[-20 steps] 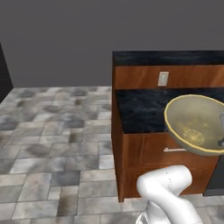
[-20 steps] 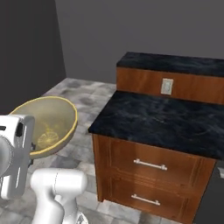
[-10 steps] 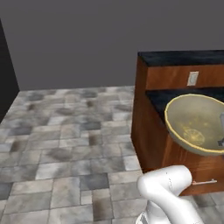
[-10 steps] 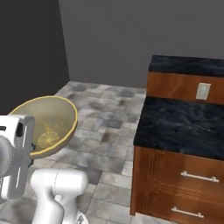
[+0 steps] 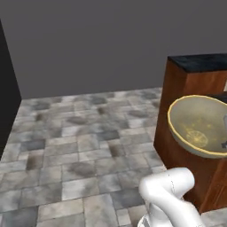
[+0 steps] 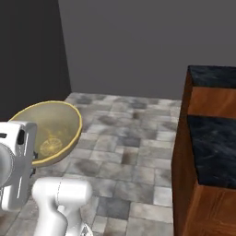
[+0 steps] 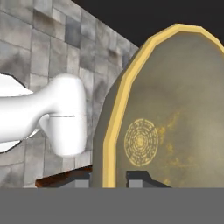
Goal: Pick up the bowls from the cabinet and place each bowl in front of a stool on the dining counter.
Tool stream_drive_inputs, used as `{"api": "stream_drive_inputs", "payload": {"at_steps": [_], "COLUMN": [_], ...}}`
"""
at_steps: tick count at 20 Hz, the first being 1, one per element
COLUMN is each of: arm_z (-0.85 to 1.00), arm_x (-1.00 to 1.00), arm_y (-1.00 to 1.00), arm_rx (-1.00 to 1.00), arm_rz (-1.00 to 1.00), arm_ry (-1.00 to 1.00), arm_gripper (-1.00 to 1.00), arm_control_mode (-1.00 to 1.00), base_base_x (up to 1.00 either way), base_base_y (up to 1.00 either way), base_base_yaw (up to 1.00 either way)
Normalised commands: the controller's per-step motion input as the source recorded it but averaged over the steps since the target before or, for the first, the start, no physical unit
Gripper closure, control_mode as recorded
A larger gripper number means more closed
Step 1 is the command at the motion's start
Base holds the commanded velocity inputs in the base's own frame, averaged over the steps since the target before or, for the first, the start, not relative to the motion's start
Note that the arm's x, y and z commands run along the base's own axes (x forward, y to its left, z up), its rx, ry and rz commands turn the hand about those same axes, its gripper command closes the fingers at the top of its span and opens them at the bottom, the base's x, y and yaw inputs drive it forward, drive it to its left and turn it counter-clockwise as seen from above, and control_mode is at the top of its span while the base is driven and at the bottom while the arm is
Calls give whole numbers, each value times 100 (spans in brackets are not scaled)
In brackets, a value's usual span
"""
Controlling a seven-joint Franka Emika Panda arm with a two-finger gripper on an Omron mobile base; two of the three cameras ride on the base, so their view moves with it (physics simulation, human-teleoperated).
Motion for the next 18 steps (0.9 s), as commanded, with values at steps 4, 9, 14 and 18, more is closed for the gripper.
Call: {"api": "stream_drive_inputs", "payload": {"at_steps": [4,9,14,18], "arm_z": [0,0,0,0], "arm_x": [0,0,0,0], "arm_y": [0,0,0,0], "arm_rx": [0,0,0,0], "arm_rz": [0,0,0,0], "arm_ry": [0,0,0,0], "arm_gripper": [100,100,100,100], "arm_control_mode": [100,100,100,100], "base_base_x": [99,100,100,100], "base_base_y": [100,100,100,100], "base_base_yaw": [-25,-30,-35,-39]}}
